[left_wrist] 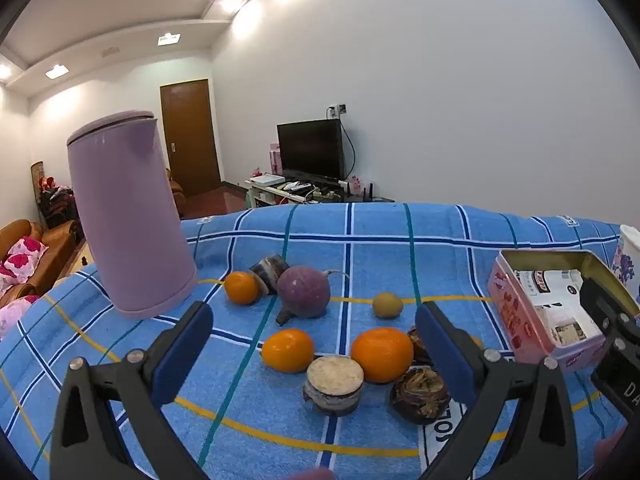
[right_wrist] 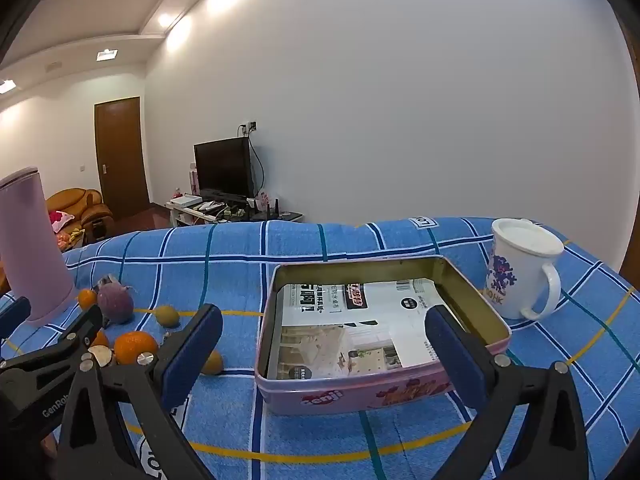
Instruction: Organize fruits
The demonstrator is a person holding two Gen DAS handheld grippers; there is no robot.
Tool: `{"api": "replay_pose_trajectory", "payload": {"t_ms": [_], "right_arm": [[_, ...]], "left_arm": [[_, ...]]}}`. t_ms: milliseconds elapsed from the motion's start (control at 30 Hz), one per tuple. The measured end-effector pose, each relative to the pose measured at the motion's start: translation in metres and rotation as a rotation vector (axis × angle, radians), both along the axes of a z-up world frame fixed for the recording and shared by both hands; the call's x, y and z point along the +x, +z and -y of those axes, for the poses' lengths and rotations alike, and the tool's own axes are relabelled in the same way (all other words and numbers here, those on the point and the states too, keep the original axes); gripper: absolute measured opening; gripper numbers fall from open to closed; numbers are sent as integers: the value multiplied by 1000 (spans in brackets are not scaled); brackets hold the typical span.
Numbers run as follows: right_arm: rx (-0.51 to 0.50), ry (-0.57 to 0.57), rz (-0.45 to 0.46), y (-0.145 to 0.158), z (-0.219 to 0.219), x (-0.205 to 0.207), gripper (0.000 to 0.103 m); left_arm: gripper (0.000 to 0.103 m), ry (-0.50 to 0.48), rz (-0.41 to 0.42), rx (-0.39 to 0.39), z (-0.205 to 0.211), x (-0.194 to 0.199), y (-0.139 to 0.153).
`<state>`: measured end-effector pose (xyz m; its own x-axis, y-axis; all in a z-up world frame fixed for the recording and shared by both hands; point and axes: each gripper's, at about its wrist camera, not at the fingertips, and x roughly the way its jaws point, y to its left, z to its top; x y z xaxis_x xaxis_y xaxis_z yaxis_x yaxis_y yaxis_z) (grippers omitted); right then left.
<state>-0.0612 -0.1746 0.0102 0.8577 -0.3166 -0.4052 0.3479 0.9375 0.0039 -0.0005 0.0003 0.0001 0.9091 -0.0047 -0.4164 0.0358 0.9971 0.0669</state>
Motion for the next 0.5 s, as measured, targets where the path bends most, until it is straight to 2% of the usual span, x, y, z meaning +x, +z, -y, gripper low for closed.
{"api": "replay_pose_trajectory", "payload": {"t_ms": [300, 500], "right_arm": [[-4, 2, -5, 0, 0, 1, 102], [-5, 1, 0, -1, -1, -1, 102]], "left_arm": [[103, -48, 29, 14, 5, -10, -1], [103, -31, 15, -5, 2, -5, 0]]}}
